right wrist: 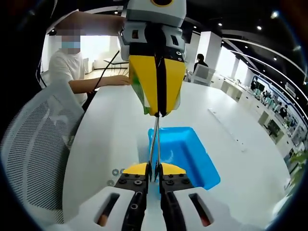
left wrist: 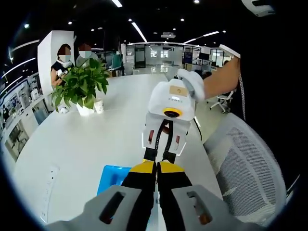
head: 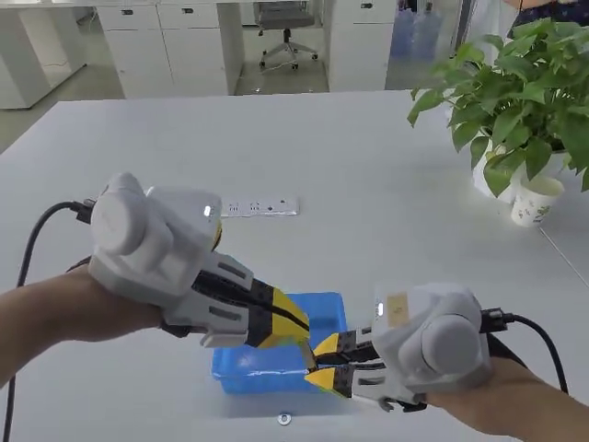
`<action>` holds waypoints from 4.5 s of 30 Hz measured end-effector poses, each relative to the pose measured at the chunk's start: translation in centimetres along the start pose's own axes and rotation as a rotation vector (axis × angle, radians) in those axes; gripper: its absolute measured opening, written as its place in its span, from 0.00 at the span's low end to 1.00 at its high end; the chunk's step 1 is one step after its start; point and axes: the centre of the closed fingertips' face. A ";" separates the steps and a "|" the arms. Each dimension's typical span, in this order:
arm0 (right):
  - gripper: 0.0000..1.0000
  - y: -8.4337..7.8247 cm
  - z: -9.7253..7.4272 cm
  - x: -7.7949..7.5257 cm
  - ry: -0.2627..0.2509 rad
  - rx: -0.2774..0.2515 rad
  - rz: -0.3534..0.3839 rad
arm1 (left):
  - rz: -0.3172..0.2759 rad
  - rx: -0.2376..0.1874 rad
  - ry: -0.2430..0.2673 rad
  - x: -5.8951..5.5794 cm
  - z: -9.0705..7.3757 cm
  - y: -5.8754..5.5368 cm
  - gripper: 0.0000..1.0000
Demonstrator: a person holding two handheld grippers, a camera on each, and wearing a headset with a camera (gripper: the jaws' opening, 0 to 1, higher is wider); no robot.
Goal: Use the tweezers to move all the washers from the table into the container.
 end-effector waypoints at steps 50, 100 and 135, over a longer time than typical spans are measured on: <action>0.11 -3.7 4.1 -4.5 -0.018 0.066 0.052 | 0.000 0.102 -0.018 4.7 2.9 -4.7 0.03; 0.11 -0.2 1.1 0.7 -0.028 0.028 -0.039 | 0.058 0.101 -0.050 -0.7 0.1 -1.0 0.03; 0.11 -4.6 2.1 7.8 0.056 0.072 0.044 | -0.007 0.126 -0.119 -7.1 2.3 -4.6 0.03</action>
Point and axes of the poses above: the centre of the closed fingertips' face, and the gripper's own axes: z roughly forward along the fingers, x roughly to its left, y roughly out of its top, and after that the axes turned 6 degrees about z, right-handed
